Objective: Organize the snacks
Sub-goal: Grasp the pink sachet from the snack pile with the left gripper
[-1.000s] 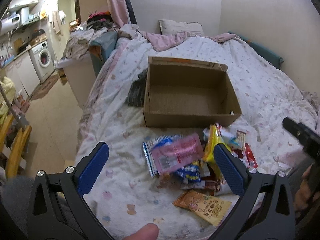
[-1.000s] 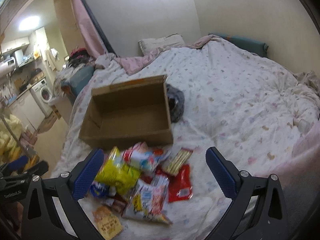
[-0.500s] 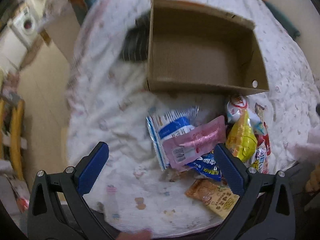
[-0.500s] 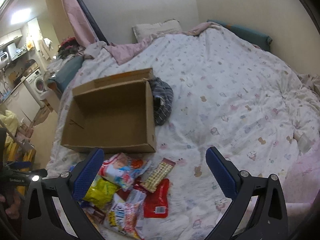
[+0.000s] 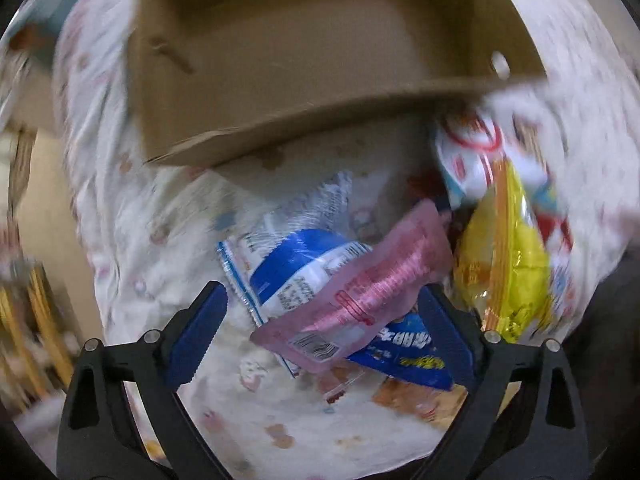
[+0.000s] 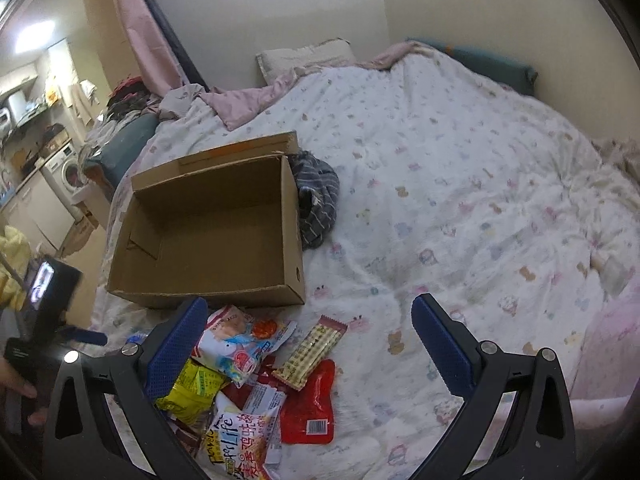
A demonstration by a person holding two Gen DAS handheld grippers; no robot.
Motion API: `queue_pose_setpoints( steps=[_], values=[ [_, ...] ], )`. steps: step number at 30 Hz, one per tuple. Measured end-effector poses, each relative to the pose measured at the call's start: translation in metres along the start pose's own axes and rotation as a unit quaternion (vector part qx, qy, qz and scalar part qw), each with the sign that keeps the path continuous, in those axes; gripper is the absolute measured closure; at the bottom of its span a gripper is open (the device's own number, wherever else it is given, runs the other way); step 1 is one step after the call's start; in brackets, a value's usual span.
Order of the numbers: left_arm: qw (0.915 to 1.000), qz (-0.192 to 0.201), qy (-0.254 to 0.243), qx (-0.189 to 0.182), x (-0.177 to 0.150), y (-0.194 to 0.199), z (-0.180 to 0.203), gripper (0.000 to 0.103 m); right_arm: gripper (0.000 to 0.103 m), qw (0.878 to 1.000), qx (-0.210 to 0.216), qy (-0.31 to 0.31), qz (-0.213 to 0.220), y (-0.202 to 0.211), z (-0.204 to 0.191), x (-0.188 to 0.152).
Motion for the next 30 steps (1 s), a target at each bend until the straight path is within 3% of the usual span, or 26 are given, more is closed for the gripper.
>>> queue_pose_setpoints(
  steps=[5,7,15,20,30],
  values=[
    [0.9964,0.014,-0.077,0.033,-0.002,-0.005,0.018,0.008,0.0,1.0,0.0,0.009,0.001,-0.004,-0.005,0.002],
    [0.9944,0.017,-0.098,0.037,-0.003,-0.006,0.026,0.013,0.0,1.0,0.007,0.003,0.003,-0.005,-0.005,0.003],
    [0.9893,0.043,-0.13,0.049,-0.005,0.003,0.034,0.069,0.0,1.0,0.013,-0.004,-0.001,-0.006,-0.002,0.004],
    [0.9942,0.043,-0.098,-0.005,-0.01,0.024,0.019,0.093,0.0,1.0,0.015,-0.005,0.001,-0.006,-0.003,0.004],
    [0.9934,0.074,0.004,-0.087,-0.021,0.058,-0.006,0.097,0.0,1.0,0.009,-0.005,-0.001,-0.004,-0.004,0.002]
  ],
)
Point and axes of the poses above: each gripper's, at about its wrist camera, not at the fingertips, and y roughly against the way its jaws point, z to its right, x to its top, the point moved 6 cm from there along -y, roughly the way its jaws point, and after that the axes turned 9 degrees about y, right-handed, at the moved point
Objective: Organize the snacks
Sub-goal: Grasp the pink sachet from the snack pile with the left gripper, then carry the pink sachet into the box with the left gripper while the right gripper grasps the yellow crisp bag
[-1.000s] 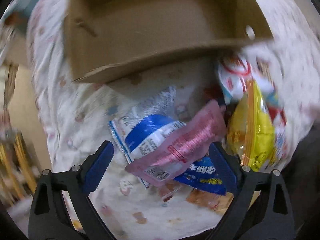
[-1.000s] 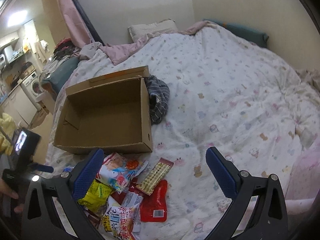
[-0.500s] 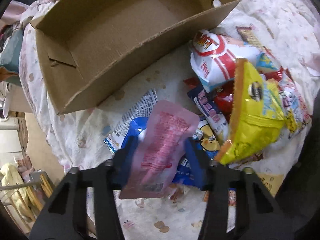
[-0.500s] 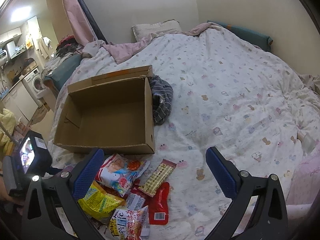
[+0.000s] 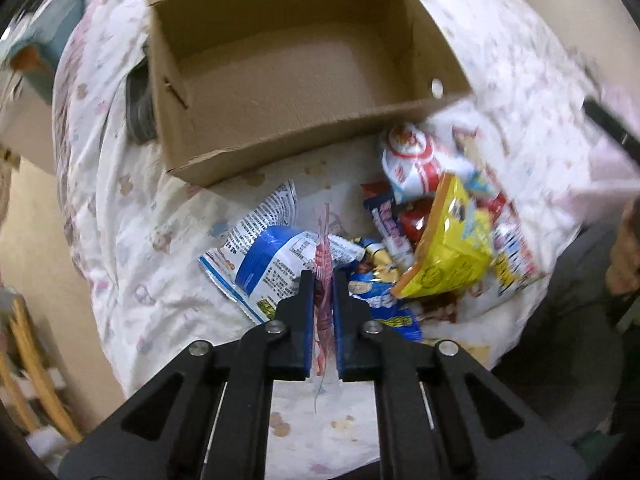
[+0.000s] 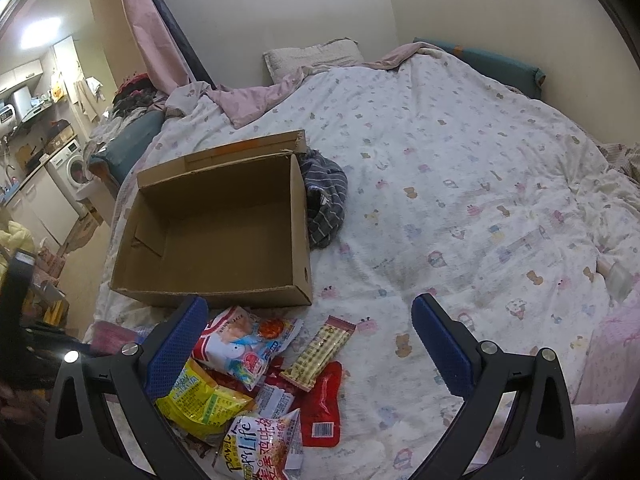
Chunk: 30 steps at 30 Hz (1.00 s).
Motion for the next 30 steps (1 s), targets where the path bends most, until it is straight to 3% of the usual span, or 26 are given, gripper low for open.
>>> queue_pose_setpoints(
  steps=[5,8,12,15,21,25,29,30],
  values=[
    [0.9965,0.041,0.072,-0.005,0.002,0.017,-0.019,0.097,0.0,0.999,0.031,0.011,-0.014,-0.002,-0.008,-0.006],
    [0.9932,0.05,0.103,-0.02,-0.002,0.018,-0.028,0.097,0.0,0.993,0.079,0.044,-0.07,-0.016,-0.03,-0.019],
    [0.9911,0.068,0.112,-0.026,-0.005,0.019,-0.031,0.097,0.0,0.974,0.135,0.116,-0.143,-0.028,-0.076,-0.046],
    [0.9905,0.068,0.117,-0.023,-0.007,0.016,-0.034,0.097,0.0,0.961,0.127,0.189,-0.156,-0.03,-0.109,-0.06],
    [0.9896,0.074,0.122,-0.013,-0.009,0.017,-0.04,0.097,0.001,0.919,0.074,0.329,-0.203,-0.061,-0.149,-0.096],
    [0.9878,0.08,0.133,-0.012,-0.01,0.02,-0.047,0.097,0.003,0.92,0.063,0.321,-0.217,-0.079,-0.146,-0.101],
    [0.9872,0.079,0.139,-0.01,-0.01,0.019,-0.051,0.097,0.033,0.923,0.071,0.297,-0.235,-0.087,-0.137,-0.1],
    [0.9872,0.079,0.138,-0.009,-0.01,0.02,-0.051,0.097,0.035,0.924,0.076,0.292,-0.237,-0.085,-0.137,-0.1]
  ],
)
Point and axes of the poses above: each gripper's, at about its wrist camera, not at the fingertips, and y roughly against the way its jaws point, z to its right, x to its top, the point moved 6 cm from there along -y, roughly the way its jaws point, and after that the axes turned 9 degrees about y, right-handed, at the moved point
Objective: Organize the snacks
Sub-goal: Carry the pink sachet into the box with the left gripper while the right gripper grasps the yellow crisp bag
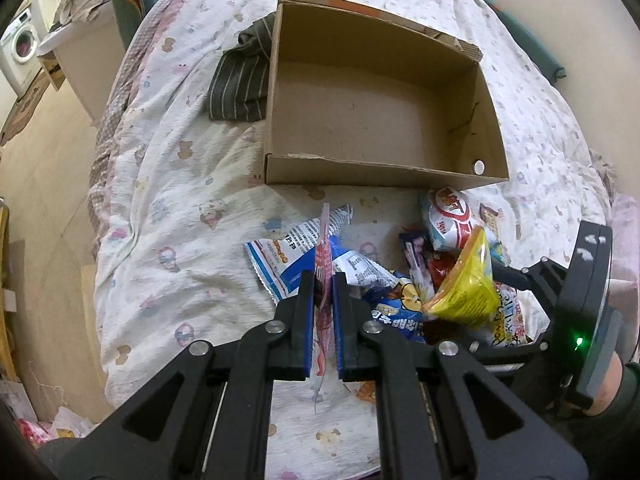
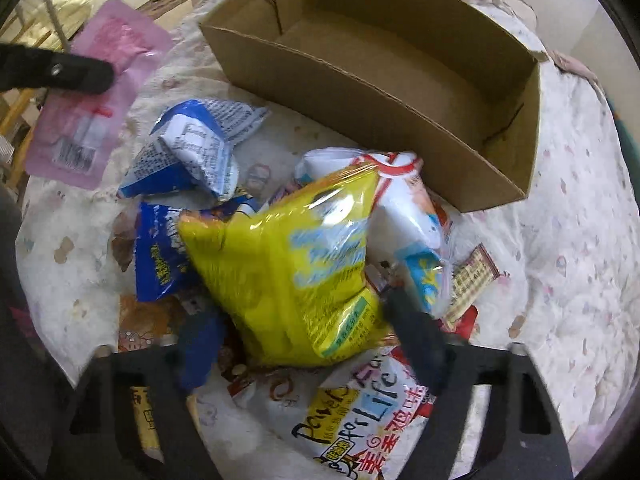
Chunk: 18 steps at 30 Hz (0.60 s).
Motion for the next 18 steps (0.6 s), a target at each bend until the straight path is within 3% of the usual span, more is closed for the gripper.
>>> queue_pose_setpoints(
  steps=[3,11,18],
  values=[
    [1.0,0.002,-0.002,0.001,0.0,0.0,0.002,0.097,0.045,1.0,0.018,-0.016,0.01,0.005,0.002,0.0],
    [0.9995,0.024,-0.013,0.017,0.0,0.006,0.005,0.097,0.047,0.987,0.102,-0.095,0.076,0.053,0.011,0.001],
    [0.9979,0.064,-0.006,0.009,0.02,0.034,0.017,0.097,0.047,0.977,0.097,-0.147,0.122,0.082,0.033,0.017]
  ],
)
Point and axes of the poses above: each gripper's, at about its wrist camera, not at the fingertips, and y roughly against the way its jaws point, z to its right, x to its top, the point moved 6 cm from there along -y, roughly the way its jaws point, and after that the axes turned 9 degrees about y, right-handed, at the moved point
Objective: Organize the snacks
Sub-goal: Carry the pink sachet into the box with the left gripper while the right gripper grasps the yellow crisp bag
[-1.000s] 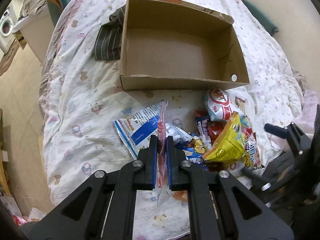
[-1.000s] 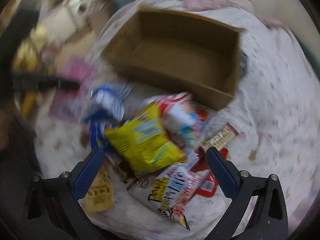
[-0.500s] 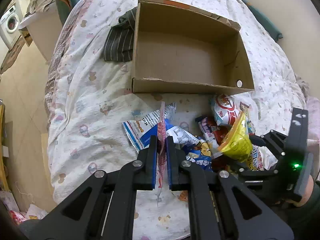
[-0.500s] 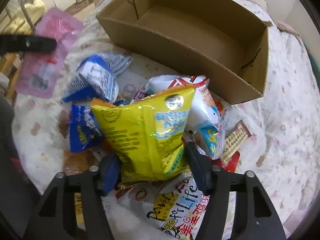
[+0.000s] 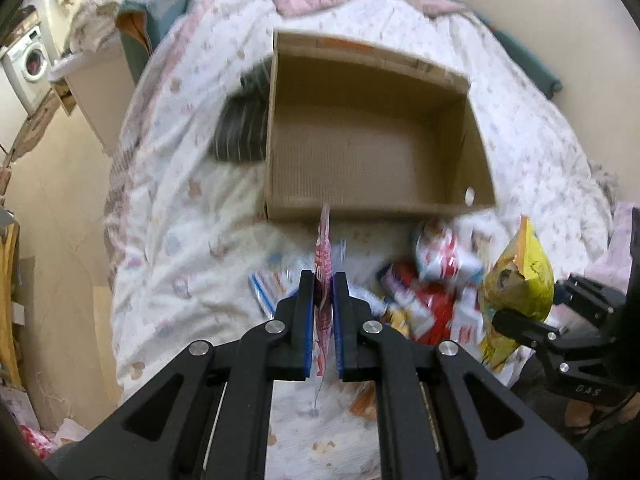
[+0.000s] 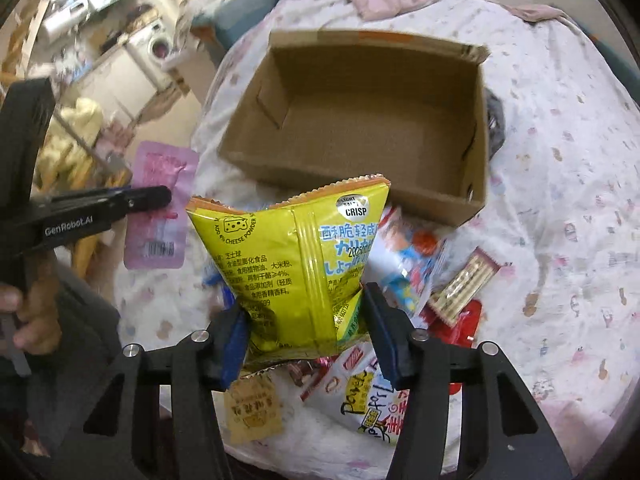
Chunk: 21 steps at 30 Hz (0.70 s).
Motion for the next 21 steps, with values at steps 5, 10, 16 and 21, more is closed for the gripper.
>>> queue_pose_setpoints(
  steps=[5,10,16,21],
  values=[
    [0.9995,0.032,-0.004,-0.003,0.035,0.017,0.013,0.097,0.047,0.999,-0.015,-0.01,0.038,0.015,0.018,0.033],
    [0.9984,0.052,-0.019,0.012,0.07,0.014,0.024,0.097,0.047,0.997,-0.02,-0.041,0.065,0.011,0.049,0.065],
    [0.9979,0.058,-0.018,0.024,0.095,-0.017,0.031,0.097,0.047,0.993,-0.033,-0.071,0.084,-0.011,0.078,0.094],
    [0.9978,0.055,-0.019,0.032,0.095,-0.051,0.029,0.097,0.047,0.992,-0.028,-0.093,0.075,-0.037,0.092,0.088]
  ],
)
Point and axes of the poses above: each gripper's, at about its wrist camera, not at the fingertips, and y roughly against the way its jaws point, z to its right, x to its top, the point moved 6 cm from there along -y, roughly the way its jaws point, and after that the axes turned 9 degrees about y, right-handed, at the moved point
